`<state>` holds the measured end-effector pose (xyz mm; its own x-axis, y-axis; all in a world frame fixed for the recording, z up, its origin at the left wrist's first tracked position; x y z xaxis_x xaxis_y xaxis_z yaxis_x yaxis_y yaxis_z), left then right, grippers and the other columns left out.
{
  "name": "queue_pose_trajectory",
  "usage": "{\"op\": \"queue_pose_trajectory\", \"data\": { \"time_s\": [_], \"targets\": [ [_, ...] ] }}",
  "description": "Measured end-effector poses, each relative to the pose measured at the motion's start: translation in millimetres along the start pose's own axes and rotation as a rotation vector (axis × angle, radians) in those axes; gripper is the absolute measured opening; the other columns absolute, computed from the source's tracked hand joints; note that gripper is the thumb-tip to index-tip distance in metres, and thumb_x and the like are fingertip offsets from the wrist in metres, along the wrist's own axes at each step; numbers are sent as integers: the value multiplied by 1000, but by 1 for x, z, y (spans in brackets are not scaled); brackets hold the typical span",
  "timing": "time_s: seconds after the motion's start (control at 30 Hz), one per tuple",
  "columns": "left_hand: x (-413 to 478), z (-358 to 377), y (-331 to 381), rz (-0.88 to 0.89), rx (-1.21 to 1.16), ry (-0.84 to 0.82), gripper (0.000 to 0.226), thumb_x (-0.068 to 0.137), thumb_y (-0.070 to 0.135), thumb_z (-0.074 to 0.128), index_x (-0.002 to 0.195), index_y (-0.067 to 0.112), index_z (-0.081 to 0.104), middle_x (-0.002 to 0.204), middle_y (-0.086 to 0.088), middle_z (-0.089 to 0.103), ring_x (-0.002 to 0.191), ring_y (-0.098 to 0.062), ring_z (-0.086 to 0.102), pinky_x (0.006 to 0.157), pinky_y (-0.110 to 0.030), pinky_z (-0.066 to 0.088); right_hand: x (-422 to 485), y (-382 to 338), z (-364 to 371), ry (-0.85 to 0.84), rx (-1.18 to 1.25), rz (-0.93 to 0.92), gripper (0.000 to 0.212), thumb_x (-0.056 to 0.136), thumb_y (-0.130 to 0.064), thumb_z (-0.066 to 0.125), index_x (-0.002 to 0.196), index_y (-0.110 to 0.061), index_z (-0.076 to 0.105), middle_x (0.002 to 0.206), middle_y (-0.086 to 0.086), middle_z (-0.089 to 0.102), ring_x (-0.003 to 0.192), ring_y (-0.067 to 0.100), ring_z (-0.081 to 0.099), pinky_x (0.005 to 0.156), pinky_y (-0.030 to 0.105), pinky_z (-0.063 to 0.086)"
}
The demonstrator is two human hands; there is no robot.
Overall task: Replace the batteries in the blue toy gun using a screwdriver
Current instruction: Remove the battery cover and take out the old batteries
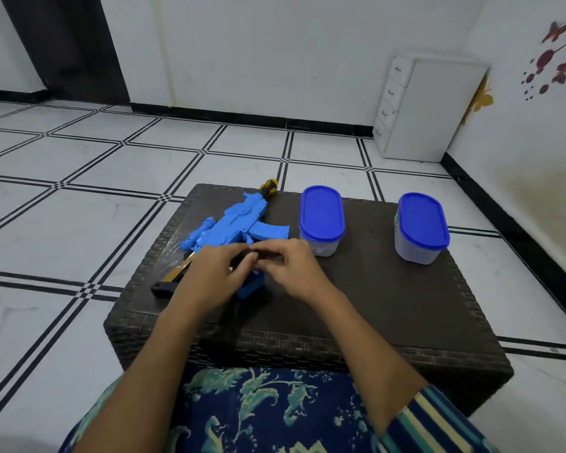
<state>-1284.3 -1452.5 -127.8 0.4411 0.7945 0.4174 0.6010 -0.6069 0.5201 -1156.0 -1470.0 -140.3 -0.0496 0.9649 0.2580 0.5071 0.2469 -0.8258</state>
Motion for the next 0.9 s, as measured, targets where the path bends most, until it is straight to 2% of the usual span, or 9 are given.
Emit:
{"op": "queue_pose_trajectory", "data": {
  "time_s": [0.07, 0.17, 0.27, 0.33, 0.4, 0.47, 0.6, 0.73, 0.9],
  "targets": [
    [-2, -6, 13, 3, -103, 116, 19, 95, 26, 58, 104, 19, 74, 72, 7, 73, 64, -1, 62, 59, -12, 44, 1, 1, -9, 94, 88, 22, 22, 86, -1, 70, 108, -4, 70, 99, 4, 73, 89, 4, 68, 82, 18, 55],
    [-2, -3, 14, -150, -307, 268, 19, 95, 27, 60, 86, 20, 75, 51, 8, 57, 50, -2, 51, 49, -14, 35, -3, 9, -20, 159, 319, 170, 20, 87, -6, 71, 106, -5, 63, 90, 11, 72, 87, 20, 71, 74, 31, 60],
    [4, 24, 3, -351, -520, 168, 28, 93, 38, 61, 70, 26, 72, 59, -3, 59, 62, -13, 54, 63, -36, 47, -12, 21, -38, 193, 391, 264, 19, 85, -6, 74, 99, -7, 60, 70, 5, 69, 64, 12, 63, 58, 23, 51],
    [8, 42, 7, -371, -545, 28, 33, 93, 39, 60, 65, 25, 69, 67, 3, 57, 73, -15, 55, 73, -36, 45, -20, 30, -54, 209, 398, 313, 19, 82, -6, 77, 94, -9, 63, 73, 8, 71, 64, 12, 62, 61, 23, 49],
    [12, 56, 22, -235, -356, -107, 28, 94, 42, 56, 90, 21, 75, 86, 4, 60, 89, -13, 55, 81, -31, 43, -28, 45, -73, 246, 340, 369, 17, 79, -6, 79, 90, -9, 66, 76, 11, 73, 66, 15, 64, 63, 27, 50],
    [13, 64, 34, -80, -56, -197, 40, 93, 44, 54, 123, 20, 66, 117, 3, 58, 113, -15, 50, 96, -35, 41, -37, 65, -94, 315, 202, 437, 15, 77, -9, 80, 87, -10, 69, 79, 11, 74, 68, 16, 66, 64, 28, 50],
    [10, 63, 20, -124, 63, -419, 77, 72, 48, 47, 146, 30, 39, 157, 9, 29, 145, -15, 23, 116, -56, 20, -55, 102, -127, 463, 12, 568, 9, 77, -15, 80, 82, -12, 72, 83, 7, 74, 81, 21, 70, 68, 32, 55],
    [0, 60, -7, -230, 178, -624, 79, 81, 22, 60, 151, 32, 25, 162, 10, 13, 150, -15, 9, 114, -64, -9, -56, 112, -124, 435, -109, 623, 4, 79, -15, 78, 78, -14, 74, 82, 2, 73, 85, 19, 69, 73, 27, 50],
    [-10, 50, -19, -270, 237, -711, 77, 81, -3, 54, 145, 32, 31, 161, 1, 14, 148, -22, 18, 116, -57, -1, -52, 102, -123, 430, -347, 629, 8, 86, -23, 72, 80, -18, 71, 86, 4, 71, 87, 23, 66, 73, 31, 53]
  ]
}}
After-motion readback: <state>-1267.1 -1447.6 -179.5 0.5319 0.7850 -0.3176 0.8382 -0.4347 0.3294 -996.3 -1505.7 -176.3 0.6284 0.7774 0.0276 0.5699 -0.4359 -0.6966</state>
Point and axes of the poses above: each hand's wrist, its own x-axis towards the middle knuckle, its own z-axis out of the palm, y = z × x, the point moved 8 cm from there along x, towards the middle knuckle
